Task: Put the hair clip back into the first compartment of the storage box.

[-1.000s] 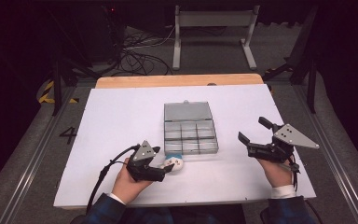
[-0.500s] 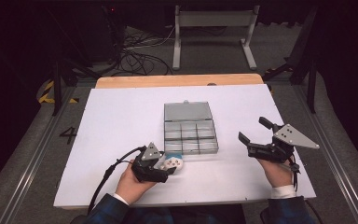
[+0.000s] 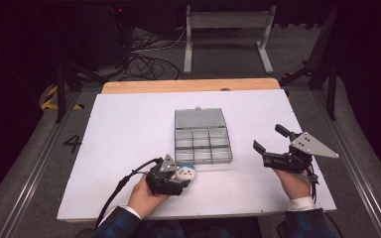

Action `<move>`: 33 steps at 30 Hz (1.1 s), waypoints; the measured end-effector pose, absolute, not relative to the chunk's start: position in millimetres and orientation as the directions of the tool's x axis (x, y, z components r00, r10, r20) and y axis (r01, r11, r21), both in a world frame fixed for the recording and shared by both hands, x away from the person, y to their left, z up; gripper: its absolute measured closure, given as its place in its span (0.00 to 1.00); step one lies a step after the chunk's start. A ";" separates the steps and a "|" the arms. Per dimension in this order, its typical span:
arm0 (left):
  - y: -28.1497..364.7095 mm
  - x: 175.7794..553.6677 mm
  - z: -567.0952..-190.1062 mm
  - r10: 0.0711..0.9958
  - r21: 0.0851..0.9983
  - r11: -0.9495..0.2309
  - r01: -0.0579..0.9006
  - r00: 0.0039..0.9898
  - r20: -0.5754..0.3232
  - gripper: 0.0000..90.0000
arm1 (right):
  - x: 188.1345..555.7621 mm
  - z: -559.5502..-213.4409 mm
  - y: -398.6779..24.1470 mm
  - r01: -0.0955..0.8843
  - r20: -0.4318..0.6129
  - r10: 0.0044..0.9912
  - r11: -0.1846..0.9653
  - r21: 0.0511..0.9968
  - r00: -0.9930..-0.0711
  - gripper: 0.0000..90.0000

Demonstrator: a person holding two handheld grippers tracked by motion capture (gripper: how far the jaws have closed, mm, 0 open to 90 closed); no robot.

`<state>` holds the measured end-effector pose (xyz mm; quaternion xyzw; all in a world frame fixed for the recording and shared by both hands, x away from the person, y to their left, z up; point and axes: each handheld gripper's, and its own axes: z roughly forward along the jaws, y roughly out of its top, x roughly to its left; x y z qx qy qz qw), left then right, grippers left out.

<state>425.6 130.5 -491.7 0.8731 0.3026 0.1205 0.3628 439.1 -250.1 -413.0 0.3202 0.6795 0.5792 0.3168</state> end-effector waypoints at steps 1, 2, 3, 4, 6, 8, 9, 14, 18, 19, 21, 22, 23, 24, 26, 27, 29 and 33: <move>130.3 425.6 -491.8 0.615 0.706 -0.555 0.440 0.789 -0.008 0.39 | 439.4 -413.3 -250.2 0.068 -0.059 0.801 0.123 0.990 -0.595 0.09; 129.7 425.0 -492.1 0.613 0.705 -0.556 0.441 0.790 -0.012 0.39 | 439.4 -413.3 -250.2 0.068 -0.059 0.801 0.123 0.990 -0.595 0.09; 129.4 424.9 -492.4 0.610 0.705 -0.560 0.435 0.792 -0.003 0.42 | 439.3 -413.4 -249.9 0.070 -0.060 0.802 0.125 0.990 -0.594 0.09; 129.4 424.9 -492.4 0.610 0.704 -0.563 0.433 0.792 0.001 0.42 | 439.3 -413.4 -249.9 0.070 -0.060 0.802 0.125 0.990 -0.594 0.09; 130.0 425.4 -492.3 0.606 0.704 -0.565 0.431 0.796 0.000 0.43 | 439.2 -413.4 -249.6 0.070 -0.059 0.802 0.125 0.990 -0.594 0.09; 130.4 426.1 -492.2 0.602 0.707 -0.566 0.424 0.799 0.002 0.45 | 438.9 -413.4 -250.1 0.068 -0.057 0.802 0.121 0.990 -0.594 0.09; 130.6 426.0 -491.7 0.601 0.707 -0.566 0.424 0.799 0.002 0.46 | 438.5 -413.2 -250.3 0.070 -0.055 0.803 0.120 0.990 -0.593 0.09; 130.8 424.5 -489.1 0.592 0.713 -0.566 0.414 0.806 0.002 0.48 | 438.5 -413.0 -251.6 0.064 -0.058 0.805 0.118 0.991 -0.590 0.09; 132.2 422.8 -485.0 0.584 0.733 -0.550 0.400 0.812 -0.005 0.49 | 438.1 -413.0 -251.3 0.063 -0.059 0.805 0.119 0.991 -0.590 0.09; 132.7 422.4 -484.1 0.583 0.735 -0.548 0.399 0.813 -0.006 0.49 | 438.1 -413.0 -251.3 0.063 -0.059 0.805 0.119 0.991 -0.590 0.09; 133.8 421.4 -481.8 0.584 0.747 -0.537 0.391 0.812 -0.006 0.49 | 438.3 -413.1 -251.2 0.063 -0.059 0.805 0.118 0.991 -0.590 0.09; 134.2 421.3 -481.1 0.582 0.750 -0.534 0.390 0.813 -0.009 0.49 | 438.3 -413.2 -251.3 0.062 -0.058 0.805 0.117 0.991 -0.590 0.09; 134.8 421.0 -479.9 0.583 0.756 -0.527 0.388 0.812 -0.011 0.49 | 438.3 -413.2 -251.3 0.062 -0.058 0.805 0.117 0.991 -0.590 0.09; 135.6 420.8 -479.0 0.582 0.759 -0.525 0.385 0.813 -0.010 0.49 | 438.2 -413.2 -251.3 0.063 -0.057 0.805 0.116 0.991 -0.591 0.09; 136.4 420.4 -477.6 0.585 0.765 -0.516 0.385 0.811 -0.013 0.49 | 438.1 -413.1 -251.5 0.061 -0.058 0.805 0.116 0.991 -0.590 0.09; 137.2 420.5 -476.7 0.585 0.768 -0.516 0.379 0.811 -0.006 0.49 | 438.0 -413.0 -251.4 0.060 -0.059 0.806 0.116 0.991 -0.590 0.09; 137.9 420.2 -475.6 0.584 0.774 -0.512 0.373 0.811 -0.004 0.49 | 438.0 -413.1 -251.3 0.060 -0.059 0.805 0.117 0.991 -0.590 0.09; 138.3 419.2 -473.1 0.582 0.784 -0.505 0.361 0.813 -0.001 0.49 | 437.9 -413.0 -251.2 0.059 -0.060 0.805 0.116 0.991 -0.590 0.09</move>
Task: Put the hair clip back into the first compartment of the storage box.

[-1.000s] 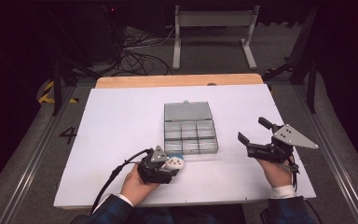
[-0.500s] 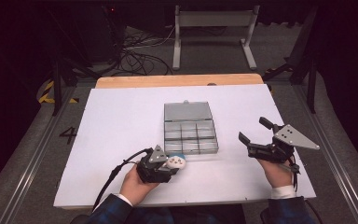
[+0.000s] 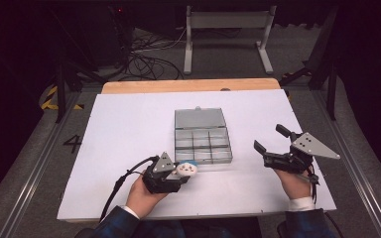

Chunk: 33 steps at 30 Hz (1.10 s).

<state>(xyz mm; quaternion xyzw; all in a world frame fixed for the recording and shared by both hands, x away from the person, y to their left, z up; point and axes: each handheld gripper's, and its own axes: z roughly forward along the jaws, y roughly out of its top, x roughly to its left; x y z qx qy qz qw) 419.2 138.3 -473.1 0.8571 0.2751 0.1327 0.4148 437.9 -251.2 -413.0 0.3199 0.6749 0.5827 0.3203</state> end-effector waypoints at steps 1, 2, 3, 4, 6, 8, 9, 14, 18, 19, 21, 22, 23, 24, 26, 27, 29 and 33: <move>138.3 418.3 -472.3 0.583 0.785 -0.499 0.366 0.813 -0.009 0.49 | 437.9 -413.0 -251.3 0.058 -0.060 0.805 0.116 0.991 -0.590 0.09; 138.8 418.6 -471.3 0.583 0.788 -0.502 0.357 0.813 0.003 0.49 | 437.9 -413.1 -251.2 0.059 -0.059 0.805 0.116 0.992 -0.590 0.09; 139.1 418.2 -470.5 0.582 0.790 -0.498 0.358 0.813 -0.002 0.49 | 437.9 -413.1 -251.2 0.059 -0.059 0.805 0.116 0.992 -0.590 0.09; 139.5 418.3 -469.8 0.582 0.793 -0.496 0.353 0.813 0.002 0.49 | 437.8 -413.2 -251.0 0.060 -0.057 0.805 0.114 0.992 -0.590 0.09; 141.0 418.1 -467.1 0.584 0.796 -0.493 0.351 0.811 0.005 0.49 | 437.6 -413.1 -250.5 0.061 -0.056 0.804 0.114 0.992 -0.592 0.09; 143.0 418.8 -464.5 0.584 0.803 -0.487 0.344 0.812 0.007 0.49 | 437.7 -413.4 -250.2 0.060 -0.057 0.803 0.115 0.992 -0.593 0.09; 143.8 419.5 -463.6 0.585 0.805 -0.487 0.339 0.811 0.011 0.49 | 437.7 -413.4 -250.2 0.060 -0.057 0.803 0.115 0.992 -0.593 0.09; 147.6 422.4 -459.8 0.593 0.810 -0.481 0.336 0.805 0.018 0.49 | 438.0 -414.0 -249.7 0.057 -0.062 0.804 0.118 0.991 -0.592 0.09; 148.3 424.6 -456.7 0.596 0.812 -0.488 0.321 0.802 0.041 0.49 | 438.2 -414.6 -249.5 0.057 -0.062 0.804 0.119 0.991 -0.591 0.09; 148.1 425.0 -456.5 0.598 0.810 -0.490 0.321 0.800 0.045 0.49 | 438.3 -414.7 -249.4 0.057 -0.062 0.804 0.119 0.991 -0.591 0.09; 147.8 426.7 -456.3 0.601 0.808 -0.498 0.316 0.797 0.058 0.49 | 438.2 -414.9 -249.0 0.063 -0.057 0.804 0.116 0.991 -0.592 0.09; 147.8 428.1 -456.2 0.601 0.805 -0.505 0.312 0.796 0.069 0.49 | 438.4 -415.2 -249.1 0.065 -0.056 0.805 0.116 0.991 -0.591 0.09; 147.6 428.5 -456.3 0.605 0.805 -0.503 0.315 0.793 0.068 0.49 | 438.4 -415.2 -249.1 0.065 -0.056 0.805 0.116 0.991 -0.591 0.09; 147.9 429.9 -455.7 0.606 0.803 -0.509 0.310 0.792 0.078 0.49 | 438.5 -415.3 -249.1 0.065 -0.054 0.805 0.115 0.991 -0.591 0.09; 148.7 431.3 -454.4 0.612 0.803 -0.509 0.310 0.787 0.084 0.49 | 438.5 -415.5 -249.3 0.065 -0.053 0.805 0.113 0.991 -0.591 0.09; 149.6 432.3 -453.1 0.615 0.805 -0.507 0.310 0.784 0.085 0.49 | 438.6 -415.6 -249.5 0.064 -0.055 0.805 0.115 0.991 -0.591 0.09; 150.4 433.5 -451.1 0.621 0.809 -0.502 0.306 0.778 0.091 0.49 | 438.6 -415.6 -249.4 0.061 -0.060 0.804 0.119 0.991 -0.592 0.09; 151.0 436.0 -448.6 0.632 0.809 -0.506 0.300 0.767 0.112 0.49 | 439.0 -415.9 -248.7 0.059 -0.065 0.804 0.124 0.991 -0.591 0.08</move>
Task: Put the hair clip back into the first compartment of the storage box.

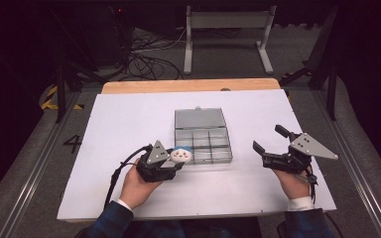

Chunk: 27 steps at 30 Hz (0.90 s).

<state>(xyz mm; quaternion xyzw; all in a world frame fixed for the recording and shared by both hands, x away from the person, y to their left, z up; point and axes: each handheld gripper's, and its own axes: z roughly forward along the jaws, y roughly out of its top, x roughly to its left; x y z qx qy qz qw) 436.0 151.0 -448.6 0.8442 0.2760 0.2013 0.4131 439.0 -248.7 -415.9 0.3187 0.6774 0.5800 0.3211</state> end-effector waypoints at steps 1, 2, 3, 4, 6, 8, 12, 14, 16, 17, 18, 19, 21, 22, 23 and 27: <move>151.3 436.7 -448.1 0.635 0.809 -0.506 0.299 0.764 0.115 0.49 | 438.9 -416.0 -248.4 0.059 -0.068 0.804 0.127 0.990 -0.591 0.08; 151.9 437.4 -447.4 0.634 0.808 -0.510 0.295 0.764 0.121 0.49 | 438.9 -416.0 -247.8 0.054 -0.076 0.803 0.134 0.989 -0.592 0.08; 152.4 438.4 -446.6 0.638 0.810 -0.505 0.297 0.761 0.119 0.49 | 438.9 -416.0 -247.8 0.054 -0.076 0.803 0.134 0.989 -0.592 0.08; 152.7 439.3 -445.9 0.640 0.812 -0.502 0.298 0.760 0.117 0.49 | 438.9 -416.0 -247.2 0.054 -0.074 0.800 0.131 0.990 -0.595 0.08; 152.9 441.3 -444.6 0.642 0.814 -0.499 0.298 0.757 0.117 0.49 | 438.9 -415.9 -247.0 0.054 -0.073 0.801 0.131 0.990 -0.594 0.08; 152.9 443.5 -443.3 0.643 0.814 -0.499 0.295 0.756 0.120 0.49 | 439.0 -416.0 -247.4 0.054 -0.073 0.803 0.130 0.990 -0.592 0.08; 152.6 447.6 -441.3 0.648 0.818 -0.489 0.302 0.754 0.110 0.49 | 438.9 -416.0 -248.6 0.055 -0.066 0.803 0.122 0.991 -0.592 0.07; 152.5 449.2 -440.3 0.651 0.821 -0.485 0.303 0.751 0.107 0.49 | 438.9 -416.0 -248.8 0.056 -0.065 0.801 0.122 0.991 -0.595 0.06; 152.9 451.6 -439.4 0.654 0.824 -0.477 0.307 0.750 0.100 0.49 | 438.7 -415.8 -248.4 0.048 -0.075 0.792 0.131 0.990 -0.606 0.03; 153.2 452.9 -439.0 0.657 0.825 -0.476 0.305 0.747 0.103 0.49 | 438.7 -415.8 -248.4 0.048 -0.075 0.792 0.131 0.990 -0.606 0.03; 153.3 454.0 -438.6 0.658 0.825 -0.474 0.307 0.747 0.100 0.49 | 438.6 -415.8 -248.3 0.046 -0.076 0.789 0.130 0.990 -0.610 0.03; 153.3 454.8 -438.4 0.658 0.825 -0.472 0.311 0.747 0.095 0.49 | 438.5 -415.8 -248.3 0.044 -0.079 0.788 0.133 0.990 -0.610 0.03; 153.6 456.7 -437.8 0.661 0.824 -0.470 0.317 0.745 0.090 0.49 | 438.4 -415.9 -248.2 0.045 -0.079 0.789 0.134 0.990 -0.610 0.02; 153.7 457.6 -437.5 0.660 0.824 -0.471 0.315 0.745 0.092 0.49 | 438.7 -416.1 -248.3 0.046 -0.078 0.788 0.133 0.990 -0.611 0.02; 153.6 458.7 -437.4 0.662 0.825 -0.466 0.319 0.744 0.087 0.49 | 438.7 -416.1 -248.3 0.046 -0.078 0.788 0.133 0.990 -0.611 0.02; 152.1 463.9 -436.1 0.668 0.824 -0.465 0.322 0.739 0.088 0.49 | 438.8 -416.3 -247.9 0.047 -0.078 0.785 0.134 0.990 -0.614 0.02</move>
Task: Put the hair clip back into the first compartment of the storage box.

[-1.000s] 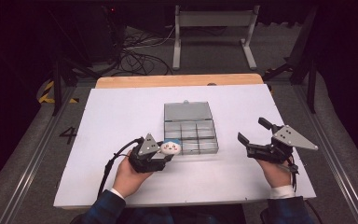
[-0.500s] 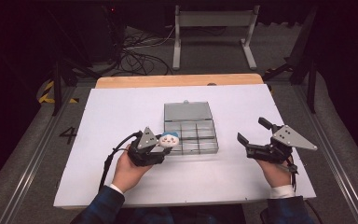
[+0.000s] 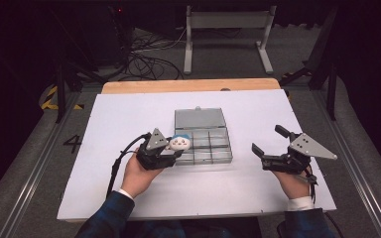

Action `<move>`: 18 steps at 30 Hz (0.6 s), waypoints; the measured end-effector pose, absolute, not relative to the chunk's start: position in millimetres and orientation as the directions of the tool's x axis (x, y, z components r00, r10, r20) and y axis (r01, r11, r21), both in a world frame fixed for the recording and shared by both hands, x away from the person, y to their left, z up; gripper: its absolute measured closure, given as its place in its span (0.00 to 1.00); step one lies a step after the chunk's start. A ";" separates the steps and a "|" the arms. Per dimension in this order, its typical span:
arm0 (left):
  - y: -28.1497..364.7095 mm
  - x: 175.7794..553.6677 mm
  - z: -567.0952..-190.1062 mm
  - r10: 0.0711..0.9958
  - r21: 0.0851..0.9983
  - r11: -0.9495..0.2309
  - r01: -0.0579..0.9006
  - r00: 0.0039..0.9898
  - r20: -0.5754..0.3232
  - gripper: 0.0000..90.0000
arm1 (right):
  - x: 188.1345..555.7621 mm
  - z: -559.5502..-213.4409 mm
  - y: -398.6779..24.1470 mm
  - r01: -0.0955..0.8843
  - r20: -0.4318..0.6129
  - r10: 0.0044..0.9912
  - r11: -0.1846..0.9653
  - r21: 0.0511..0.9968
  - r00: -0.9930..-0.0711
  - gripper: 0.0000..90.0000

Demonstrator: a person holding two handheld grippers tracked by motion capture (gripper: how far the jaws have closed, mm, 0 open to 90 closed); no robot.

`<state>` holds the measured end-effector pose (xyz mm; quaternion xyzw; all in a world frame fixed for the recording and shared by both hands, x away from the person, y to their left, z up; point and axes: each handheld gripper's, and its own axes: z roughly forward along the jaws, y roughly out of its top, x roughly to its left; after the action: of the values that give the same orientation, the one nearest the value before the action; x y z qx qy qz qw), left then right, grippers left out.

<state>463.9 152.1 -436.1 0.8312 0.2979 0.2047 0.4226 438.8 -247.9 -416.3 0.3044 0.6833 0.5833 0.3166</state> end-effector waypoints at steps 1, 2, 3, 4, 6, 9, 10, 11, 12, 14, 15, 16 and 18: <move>151.4 465.2 -435.6 0.667 0.823 -0.469 0.321 0.739 0.093 0.49 | 438.8 -416.3 -247.8 0.047 -0.078 0.785 0.135 0.990 -0.615 0.01; 150.3 466.2 -435.0 0.671 0.822 -0.468 0.324 0.736 0.092 0.49 | 438.8 -416.4 -247.7 0.050 -0.075 0.784 0.134 0.990 -0.617 0.00; 150.0 467.5 -434.6 0.671 0.823 -0.469 0.322 0.736 0.094 0.49 | 438.9 -416.4 -247.6 0.051 -0.074 0.782 0.134 0.990 -0.619 0.00; 149.9 468.9 -434.1 0.672 0.822 -0.472 0.318 0.733 0.102 0.49 | 438.7 -416.4 -247.6 0.051 -0.074 0.781 0.134 0.990 -0.620 0.00; 149.5 471.1 -433.9 0.676 0.820 -0.472 0.323 0.730 0.101 0.49 | 438.4 -416.4 -247.5 0.050 -0.072 0.780 0.131 0.990 -0.622 0.00; 149.4 473.7 -433.9 0.683 0.820 -0.467 0.331 0.724 0.096 0.49 | 438.6 -416.4 -248.2 0.045 -0.078 0.781 0.135 0.990 -0.620 0.00; 149.4 474.6 -433.7 0.683 0.820 -0.468 0.330 0.724 0.098 0.49 | 438.6 -416.4 -248.3 0.046 -0.079 0.782 0.136 0.990 -0.619 0.00; 149.1 475.1 -433.8 0.686 0.820 -0.465 0.333 0.721 0.096 0.49 | 438.4 -416.4 -248.4 0.048 -0.077 0.783 0.135 0.990 -0.618 0.00; 149.0 476.0 -433.6 0.686 0.820 -0.467 0.332 0.720 0.099 0.49 | 438.4 -416.4 -248.4 0.047 -0.078 0.783 0.136 0.990 -0.617 0.00; 148.6 478.1 -433.2 0.691 0.819 -0.463 0.339 0.717 0.094 0.49 | 438.4 -416.3 -248.6 0.045 -0.082 0.784 0.138 0.989 -0.615 0.00; 148.6 479.5 -432.9 0.693 0.819 -0.465 0.335 0.714 0.101 0.49 | 438.6 -416.4 -248.7 0.045 -0.082 0.785 0.138 0.989 -0.615 0.00; 148.4 480.8 -432.7 0.695 0.819 -0.465 0.337 0.712 0.102 0.49 | 438.6 -416.4 -248.8 0.046 -0.081 0.785 0.138 0.989 -0.614 0.00; 148.1 483.2 -432.2 0.699 0.817 -0.465 0.341 0.708 0.102 0.49 | 438.3 -416.3 -248.3 0.047 -0.082 0.784 0.141 0.989 -0.615 0.00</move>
<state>483.2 148.1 -432.2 0.8277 0.3141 0.2178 0.4110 438.3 -248.3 -416.3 0.3029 0.6854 0.5813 0.3171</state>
